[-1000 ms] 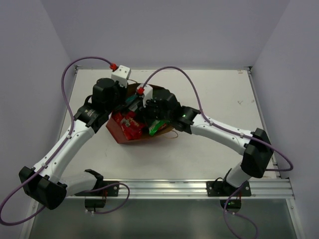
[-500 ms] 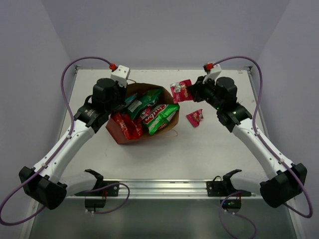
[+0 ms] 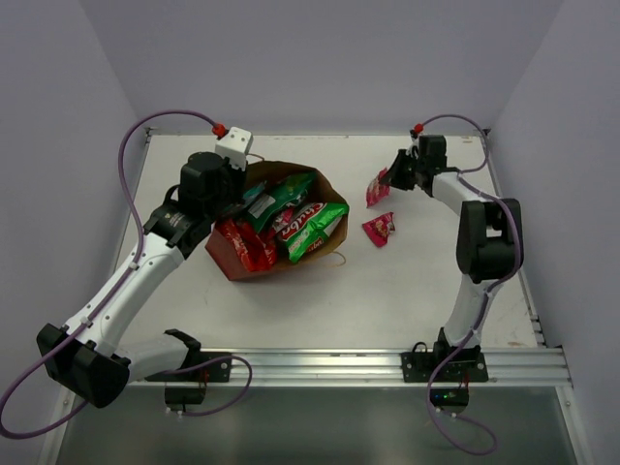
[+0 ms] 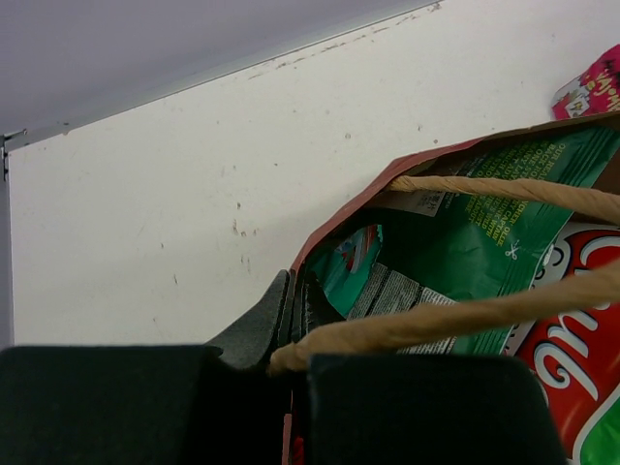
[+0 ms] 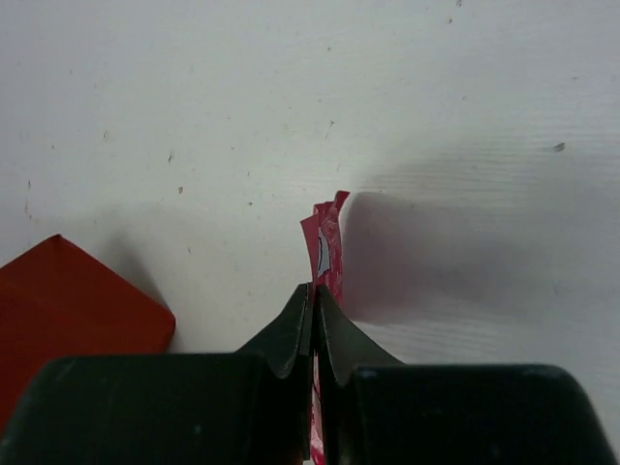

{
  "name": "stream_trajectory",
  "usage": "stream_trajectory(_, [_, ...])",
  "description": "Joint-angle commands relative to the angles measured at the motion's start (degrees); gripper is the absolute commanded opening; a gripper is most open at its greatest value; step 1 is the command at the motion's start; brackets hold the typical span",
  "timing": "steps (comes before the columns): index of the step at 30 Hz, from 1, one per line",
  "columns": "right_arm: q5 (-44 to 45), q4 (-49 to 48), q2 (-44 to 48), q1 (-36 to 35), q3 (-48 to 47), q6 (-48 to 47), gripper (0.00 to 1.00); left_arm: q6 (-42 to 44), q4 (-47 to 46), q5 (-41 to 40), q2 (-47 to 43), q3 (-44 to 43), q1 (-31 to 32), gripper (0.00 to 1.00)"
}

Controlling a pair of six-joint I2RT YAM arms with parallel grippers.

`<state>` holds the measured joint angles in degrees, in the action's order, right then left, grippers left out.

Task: Take the snacks out of the paper bag

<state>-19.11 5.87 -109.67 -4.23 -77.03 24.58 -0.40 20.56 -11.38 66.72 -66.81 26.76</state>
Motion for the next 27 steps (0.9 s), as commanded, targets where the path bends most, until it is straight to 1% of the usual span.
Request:
stream_trajectory(1, [-6.55,-0.43,-2.74,0.01,-6.54,3.19,0.03,-0.12,-3.51,-0.4,-1.59,-0.87,0.13,0.0])
stream_trajectory(2, [-5.07,0.36,-3.53,0.53,-6.81,3.37,0.09,0.05,-3.42,-0.4,-1.59,-0.78,0.13,0.0])
stream_trajectory(3, [-3.58,0.89,-3.45,0.89,-6.64,3.81,0.25,0.14,-3.42,-0.4,-1.77,-0.78,0.04,0.0])
stream_trajectory(5, [0.8,2.64,-2.49,2.55,-4.81,4.6,0.44,0.14,-3.33,-0.14,-1.86,-0.78,0.13,0.0])
stream_trajectory(6, [2.92,3.61,-0.22,2.82,-4.1,4.34,0.6,0.14,-3.33,-0.05,-2.03,-0.61,0.13,0.0])
stream_trajectory(8, [9.14,6.85,3.13,2.56,-2.6,2.5,0.74,0.14,-3.33,-0.05,-2.03,-0.52,0.13,0.0])
stream_trajectory(10, [11.19,8.01,9.89,0.55,-0.67,-0.39,0.84,0.14,-3.16,-0.22,-2.03,-0.25,0.13,0.0])
stream_trajectory(11, [13.99,9.32,12.35,-0.77,0.04,-1.54,0.86,1.88,-3.15,-0.23,-2.12,-0.17,0.13,0.0])
stream_trajectory(12, [14.8,9.77,17.59,-2.0,0.65,-3.46,0.88,1.99,-3.15,-0.4,-2.03,-0.08,0.13,0.0])
stream_trajectory(15, [13.94,10.92,25.18,-8.32,2.85,-5.41,0.89,2.08,-3.15,-0.75,-1.86,-0.17,0.04,0.0])
stream_trajectory(16, [13.23,11.35,29.29,-12.34,3.29,-6.46,0.89,2.16,-3.15,-0.58,-1.77,-0.17,0.13,0.0])
stream_trajectory(18, [14.27,12.06,32.05,-17.28,3.03,-7.78,0.89,2.25,-3.15,-0.31,-1.68,-0.17,0.13,0.0])
stream_trajectory(19, [15.32,12.76,33.36,-22.87,2.07,-8.31,0.89,2.34,-3.15,-0.23,-1.68,0.09,0.13,0.0])
stream_trajectory(21, [17.09,13.11,33.55,-28.35,1.19,-9.11,0.88,2.43,-3.07,-0.4,-1.77,0.27,0.04,0.0])
stream_trajectory(22, [17.61,12.77,32.68,-32.82,0.4,-9.63,0.88,2.16,-3.07,-0.66,-1.85,0.36,0.13,0.0])
stream_trajectory(24, [18.84,12.24,31.1,-36.97,-0.31,-10.94,0.86,1.99,-2.89,-0.58,-2.12,0.36,0.13,0.0])
stream_trajectory(25, [19.02,12.41,29.87,-40.47,-1.61,-11.74,0.85,1.81,-2.89,-0.4,-2.29,0.27,0.13,0.0])
stream_trajectory(27, [20.86,12.76,25.48,-43.74,-3.29,-14.54,0.84,1.72,-2.72,-0.31,-2.82,0.18,0.04,0.0])
